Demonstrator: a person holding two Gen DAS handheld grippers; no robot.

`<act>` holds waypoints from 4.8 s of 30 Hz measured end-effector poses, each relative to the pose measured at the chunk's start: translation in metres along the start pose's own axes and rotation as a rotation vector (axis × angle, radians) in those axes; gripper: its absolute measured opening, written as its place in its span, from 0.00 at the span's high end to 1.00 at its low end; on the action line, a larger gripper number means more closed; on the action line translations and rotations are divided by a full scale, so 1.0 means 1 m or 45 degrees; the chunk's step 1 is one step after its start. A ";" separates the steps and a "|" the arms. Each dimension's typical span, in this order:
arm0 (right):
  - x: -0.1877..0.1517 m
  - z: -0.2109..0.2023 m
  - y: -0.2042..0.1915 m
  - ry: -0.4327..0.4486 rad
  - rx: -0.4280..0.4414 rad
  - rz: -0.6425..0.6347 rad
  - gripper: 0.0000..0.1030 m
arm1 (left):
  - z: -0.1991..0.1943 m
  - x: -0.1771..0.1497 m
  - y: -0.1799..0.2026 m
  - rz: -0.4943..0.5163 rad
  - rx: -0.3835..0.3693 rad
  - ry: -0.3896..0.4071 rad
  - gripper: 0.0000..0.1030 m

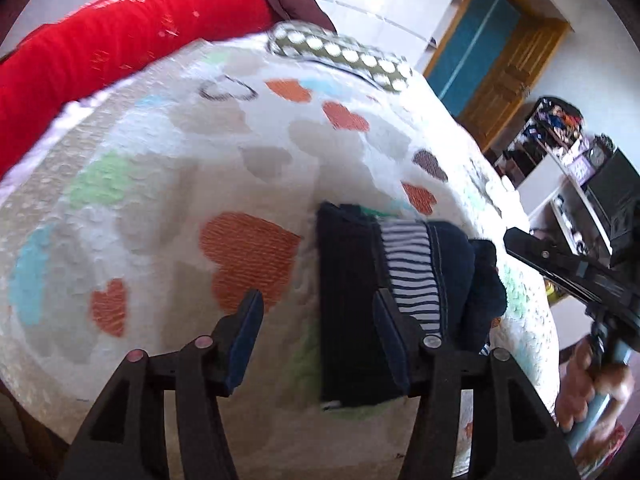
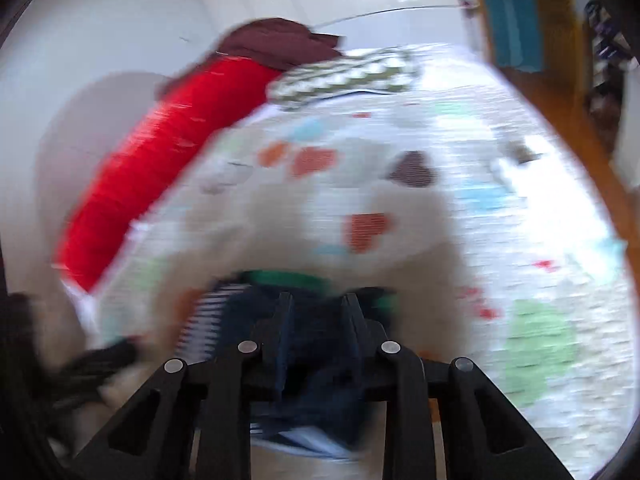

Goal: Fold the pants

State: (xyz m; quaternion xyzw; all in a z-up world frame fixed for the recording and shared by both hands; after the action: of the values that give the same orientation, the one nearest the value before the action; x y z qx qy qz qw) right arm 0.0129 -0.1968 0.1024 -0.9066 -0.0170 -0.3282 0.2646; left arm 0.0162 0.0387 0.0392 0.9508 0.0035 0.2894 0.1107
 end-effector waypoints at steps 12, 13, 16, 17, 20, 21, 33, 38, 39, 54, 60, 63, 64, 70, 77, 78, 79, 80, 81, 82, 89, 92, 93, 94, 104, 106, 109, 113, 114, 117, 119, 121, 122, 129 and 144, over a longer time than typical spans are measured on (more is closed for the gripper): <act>-0.034 0.043 0.036 -0.191 -0.114 0.078 0.60 | 0.006 -0.005 0.004 0.028 -0.046 -0.053 0.37; -0.034 0.038 0.037 -0.183 -0.129 0.085 0.56 | 0.008 -0.002 -0.001 -0.003 -0.054 -0.064 0.37; -0.032 0.017 0.038 -0.085 -0.241 0.077 0.42 | 0.018 0.003 -0.013 -0.092 -0.130 -0.129 0.31; -0.031 0.014 0.039 -0.061 -0.244 0.072 0.36 | 0.024 0.005 -0.014 -0.101 -0.160 -0.154 0.28; -0.032 0.014 0.048 -0.059 -0.153 0.118 0.29 | 0.043 0.009 -0.005 -0.061 -0.218 -0.194 0.24; -0.032 0.018 0.053 -0.070 -0.118 0.145 0.29 | 0.050 0.009 -0.002 -0.051 -0.246 -0.208 0.21; -0.036 0.052 0.059 -0.042 0.202 0.378 0.81 | 0.060 0.021 0.034 0.043 -0.452 -0.259 0.78; 0.006 0.055 0.039 0.011 0.200 0.318 0.81 | 0.051 0.076 0.029 0.042 -0.403 -0.147 0.77; 0.019 0.060 0.036 0.019 0.187 0.297 0.81 | 0.055 0.090 0.027 0.043 -0.385 -0.132 0.77; 0.066 0.119 0.048 0.036 -0.152 0.150 0.50 | 0.081 0.106 -0.037 -0.051 -0.137 -0.128 0.54; 0.057 0.097 -0.014 0.115 -0.044 -0.062 0.51 | 0.030 0.086 -0.061 -0.096 -0.049 0.023 0.46; 0.037 0.125 -0.018 -0.027 0.011 -0.063 0.52 | 0.009 0.073 -0.061 -0.108 -0.040 0.066 0.46; 0.031 0.134 -0.011 -0.070 0.000 -0.034 0.53 | -0.001 0.069 -0.061 -0.104 -0.026 0.093 0.46; 0.016 0.096 -0.002 0.025 -0.056 0.081 0.54 | -0.087 0.053 -0.048 -0.043 0.187 0.491 0.17; -0.036 0.016 -0.032 0.248 -0.138 0.062 0.41 | -0.162 0.031 -0.028 -0.059 0.287 0.796 0.07; -0.042 0.007 -0.032 0.269 -0.133 0.082 0.41 | -0.171 0.028 -0.025 -0.051 0.309 0.823 0.04; -0.046 -0.001 -0.033 0.294 -0.136 0.099 0.41 | -0.179 0.025 -0.023 -0.042 0.336 0.856 0.03; -0.052 -0.012 -0.036 0.319 -0.149 0.111 0.41 | -0.188 0.021 -0.019 -0.036 0.365 0.895 0.01; -0.056 -0.020 -0.037 0.346 -0.162 0.118 0.39 | -0.199 0.018 -0.015 -0.033 0.396 0.947 0.00; -0.060 -0.031 -0.039 0.385 -0.177 0.120 0.38 | -0.204 0.015 -0.014 -0.033 0.412 0.974 0.00; -0.072 -0.057 -0.052 0.515 -0.320 0.029 0.32 | -0.183 0.011 0.003 0.098 0.333 0.842 0.00; -0.074 -0.046 -0.054 0.473 -0.319 0.020 0.32 | -0.154 0.007 0.008 0.159 0.307 0.664 0.00; -0.075 -0.043 -0.053 0.457 -0.314 0.022 0.32 | -0.149 0.005 0.008 0.160 0.307 0.641 0.00; -0.075 -0.037 -0.053 0.437 -0.310 0.019 0.32 | -0.145 0.004 0.008 0.159 0.303 0.629 0.00; -0.087 -0.005 -0.053 0.313 -0.334 -0.004 0.32 | -0.118 0.000 -0.001 0.136 0.250 0.517 0.00; -0.088 -0.001 -0.054 0.296 -0.332 -0.009 0.32 | -0.117 -0.002 0.000 0.139 0.235 0.508 0.00; -0.089 0.001 -0.056 0.288 -0.334 -0.021 0.32 | -0.115 -0.006 0.005 0.163 0.236 0.504 0.00; -0.089 -0.001 -0.055 0.294 -0.338 -0.006 0.32 | -0.104 -0.014 0.016 0.211 0.238 0.473 0.00; -0.089 -0.002 -0.054 0.296 -0.341 0.000 0.32 | -0.102 -0.015 0.017 0.221 0.236 0.461 0.00; -0.089 -0.004 -0.053 0.305 -0.347 0.009 0.31 | -0.091 -0.023 0.024 0.265 0.244 0.420 0.00; -0.089 -0.003 -0.052 0.303 -0.351 0.011 0.31 | -0.088 -0.025 0.027 0.281 0.257 0.410 0.00; -0.090 -0.002 -0.051 0.295 -0.354 0.016 0.31 | -0.086 -0.026 0.027 0.282 0.266 0.402 0.00; -0.090 -0.002 -0.050 0.292 -0.351 0.019 0.31 | -0.085 -0.025 0.025 0.277 0.272 0.395 0.00; -0.092 0.005 -0.048 0.266 -0.361 0.042 0.31 | -0.075 -0.023 0.016 0.241 0.300 0.340 0.00; -0.095 0.016 -0.043 0.215 -0.379 0.041 0.29 | -0.061 -0.026 0.013 0.251 0.311 0.263 0.00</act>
State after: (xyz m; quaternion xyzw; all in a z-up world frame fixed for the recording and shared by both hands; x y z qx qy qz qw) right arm -0.0609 -0.1384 0.0553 -0.9051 0.0685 -0.3980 0.1332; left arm -0.0398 0.0369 0.0776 0.9182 -0.0432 0.3922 -0.0353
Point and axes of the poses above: each gripper's, at about its wrist camera, not at the fingertips, and z roughly the way its jaws point, y to its right, x to its top, the point moved 4 cm from there along z, roughly the way its jaws point, and after that the axes turned 7 degrees about x, right-handed, at the moved point
